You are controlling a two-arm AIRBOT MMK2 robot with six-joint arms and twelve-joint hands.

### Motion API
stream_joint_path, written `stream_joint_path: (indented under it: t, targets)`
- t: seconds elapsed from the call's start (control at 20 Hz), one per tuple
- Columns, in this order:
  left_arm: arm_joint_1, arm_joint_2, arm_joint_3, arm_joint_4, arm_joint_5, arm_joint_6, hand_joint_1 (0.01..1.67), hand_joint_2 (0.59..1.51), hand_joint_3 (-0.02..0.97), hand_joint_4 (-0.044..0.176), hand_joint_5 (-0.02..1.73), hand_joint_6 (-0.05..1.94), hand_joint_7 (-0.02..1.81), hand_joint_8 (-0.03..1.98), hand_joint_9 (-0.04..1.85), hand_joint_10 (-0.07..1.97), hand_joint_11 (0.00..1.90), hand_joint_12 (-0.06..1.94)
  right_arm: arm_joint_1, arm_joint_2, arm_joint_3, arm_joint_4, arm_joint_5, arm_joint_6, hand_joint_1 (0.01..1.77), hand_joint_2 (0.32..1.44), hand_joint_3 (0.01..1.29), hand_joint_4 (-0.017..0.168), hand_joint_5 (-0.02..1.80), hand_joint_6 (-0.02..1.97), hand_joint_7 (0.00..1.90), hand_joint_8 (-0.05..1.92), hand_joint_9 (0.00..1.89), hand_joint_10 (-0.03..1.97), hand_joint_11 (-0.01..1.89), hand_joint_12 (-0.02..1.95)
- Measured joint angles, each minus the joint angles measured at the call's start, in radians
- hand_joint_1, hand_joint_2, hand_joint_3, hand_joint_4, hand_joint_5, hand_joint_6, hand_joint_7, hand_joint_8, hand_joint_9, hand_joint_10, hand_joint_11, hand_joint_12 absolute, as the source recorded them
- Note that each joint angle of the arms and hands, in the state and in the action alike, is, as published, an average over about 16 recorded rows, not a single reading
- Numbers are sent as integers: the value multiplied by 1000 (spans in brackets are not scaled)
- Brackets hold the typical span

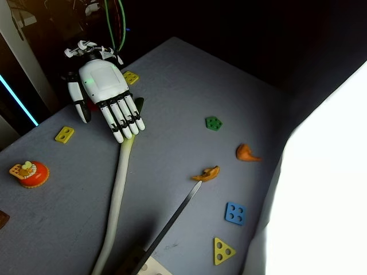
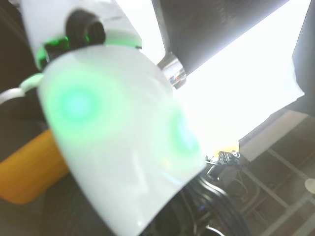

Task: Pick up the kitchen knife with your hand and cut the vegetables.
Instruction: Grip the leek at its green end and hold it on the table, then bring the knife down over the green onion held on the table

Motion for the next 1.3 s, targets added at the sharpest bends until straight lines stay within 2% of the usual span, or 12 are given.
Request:
stream_joint_path:
  t: [0.1,0.35,0.55,0.75,0.8,0.9,1.3]
  targets:
    - [4,-4,1,-1,-2,0,266,1392,16,2,55,21,24,-8,15,6,22,-1,1,0,0,2,2,0,1220,961,112,29,855,1872,998,1835,1024,1892,974,1909]
    - [12,-14,3,-4,-5,-1,244,1402,15,3,57,21,10,-9,6,1,20,-8,4,0,1,8,7,-4,1346,843,421,79,1125,1888,1268,1849,1317,1878,1315,1873]
    - [17,-21,5,-8,-4,-1,240,1410,15,3,59,21,1,-9,-1,-3,19,-15,7,0,1,15,10,-8,1443,744,677,119,1281,1884,1411,1814,1457,1845,1484,1844]
    - [20,-23,6,-10,-2,0,249,1410,15,3,60,20,-3,-9,-5,-9,17,-20,10,-5,7,27,13,-15,1537,632,935,160,1378,1873,1479,1779,1522,1812,1560,1815]
    - [20,-23,6,-11,-1,1,252,1410,15,3,60,20,-4,-9,-5,-10,17,-22,11,-10,13,30,14,-17,1551,610,986,166,1390,1870,1486,1774,1528,1807,1566,1810]
    - [21,-23,7,-11,1,3,259,1410,15,4,59,20,-4,-10,-4,-11,17,-23,13,-22,31,37,16,-21,1566,587,1033,165,1393,1868,1489,1772,1530,1804,1569,1808]
    - [23,-23,6,-11,7,10,283,1410,16,3,49,20,-8,-12,-4,-17,17,-22,20,-80,109,54,31,-30,1593,572,1053,165,1400,1866,1489,1771,1531,1804,1569,1807]
